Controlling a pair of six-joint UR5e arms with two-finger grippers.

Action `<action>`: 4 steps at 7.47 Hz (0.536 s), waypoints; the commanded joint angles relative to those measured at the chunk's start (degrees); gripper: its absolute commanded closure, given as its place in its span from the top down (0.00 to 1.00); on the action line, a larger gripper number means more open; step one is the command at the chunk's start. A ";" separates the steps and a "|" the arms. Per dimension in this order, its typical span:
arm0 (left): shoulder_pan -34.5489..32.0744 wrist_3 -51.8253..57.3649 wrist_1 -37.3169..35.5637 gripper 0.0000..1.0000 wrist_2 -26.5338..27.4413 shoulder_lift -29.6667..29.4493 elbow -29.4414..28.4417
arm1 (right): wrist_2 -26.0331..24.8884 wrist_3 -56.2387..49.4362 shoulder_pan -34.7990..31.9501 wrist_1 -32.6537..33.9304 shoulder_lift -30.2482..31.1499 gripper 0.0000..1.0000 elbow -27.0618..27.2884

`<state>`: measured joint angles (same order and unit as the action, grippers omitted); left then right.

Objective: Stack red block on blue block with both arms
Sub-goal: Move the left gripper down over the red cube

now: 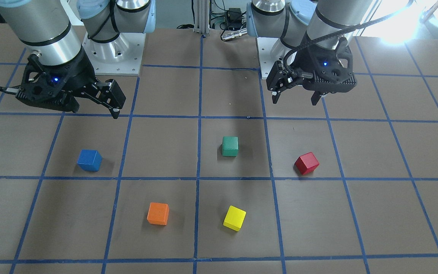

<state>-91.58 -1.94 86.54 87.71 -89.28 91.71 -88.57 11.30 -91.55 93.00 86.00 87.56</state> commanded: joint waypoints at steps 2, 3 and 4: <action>0.00 0.61 -0.05 1.00 0.09 0.33 1.37 | -0.11 -0.14 -0.03 -0.37 -0.65 1.00 -1.34; 0.00 0.71 0.03 1.00 0.35 0.25 1.46 | -0.03 -0.14 -0.03 -0.37 -0.65 1.00 -1.34; 1.39 2.19 0.12 1.00 0.35 -0.89 1.63 | -0.11 -0.14 0.06 -0.37 -0.65 1.00 -1.43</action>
<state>-91.27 -0.98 86.56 87.97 -89.28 93.11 -88.64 11.19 -91.57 92.66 85.38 86.24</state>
